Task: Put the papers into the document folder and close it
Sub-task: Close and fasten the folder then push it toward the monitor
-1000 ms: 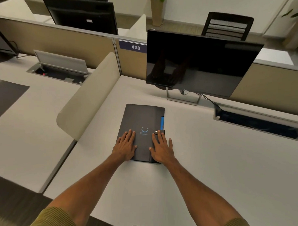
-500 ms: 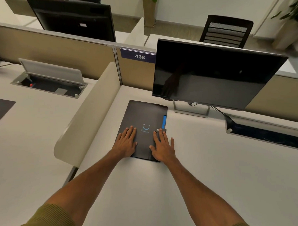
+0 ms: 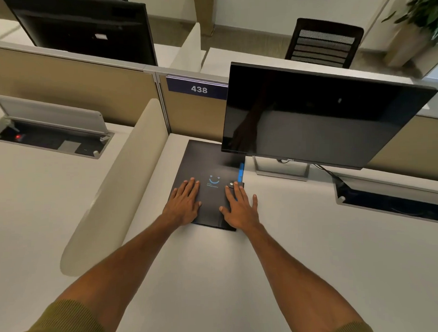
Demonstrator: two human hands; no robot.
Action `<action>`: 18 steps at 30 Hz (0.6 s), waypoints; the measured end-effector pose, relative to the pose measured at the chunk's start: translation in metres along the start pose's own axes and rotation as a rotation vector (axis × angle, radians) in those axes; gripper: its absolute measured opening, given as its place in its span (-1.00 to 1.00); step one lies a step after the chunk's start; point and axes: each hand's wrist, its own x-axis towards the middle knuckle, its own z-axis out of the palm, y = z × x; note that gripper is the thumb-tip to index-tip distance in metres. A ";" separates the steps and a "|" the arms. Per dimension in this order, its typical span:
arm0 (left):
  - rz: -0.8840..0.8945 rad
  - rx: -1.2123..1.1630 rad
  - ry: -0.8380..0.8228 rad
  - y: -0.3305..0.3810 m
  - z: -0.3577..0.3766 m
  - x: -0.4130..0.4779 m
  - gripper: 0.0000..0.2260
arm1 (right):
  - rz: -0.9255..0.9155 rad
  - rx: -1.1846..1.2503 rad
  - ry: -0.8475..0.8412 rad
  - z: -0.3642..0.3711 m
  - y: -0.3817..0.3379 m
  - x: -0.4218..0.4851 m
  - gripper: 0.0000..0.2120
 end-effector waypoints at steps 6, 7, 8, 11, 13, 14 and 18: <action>-0.009 0.001 -0.006 0.002 -0.004 0.005 -0.33 | 0.004 -0.006 0.003 0.000 0.000 0.009 -0.23; -0.008 0.005 -0.009 0.003 -0.005 0.004 -0.33 | 0.004 -0.007 0.005 0.000 -0.001 0.008 -0.23; -0.005 0.010 -0.011 0.003 -0.006 0.004 -0.33 | 0.002 -0.008 0.005 0.001 -0.001 0.009 -0.23; -0.009 0.025 -0.026 0.006 -0.010 0.001 -0.35 | 0.001 -0.003 0.010 0.001 -0.001 0.007 -0.22; -0.010 0.041 -0.032 0.011 -0.012 -0.004 -0.36 | -0.005 0.011 0.037 0.000 -0.001 0.003 -0.21; -0.013 0.051 -0.033 0.013 -0.013 -0.006 -0.37 | -0.009 0.015 0.060 -0.001 0.000 0.001 -0.21; -0.009 0.074 -0.007 0.037 -0.010 -0.027 -0.38 | -0.051 0.016 0.148 -0.005 0.005 -0.022 -0.25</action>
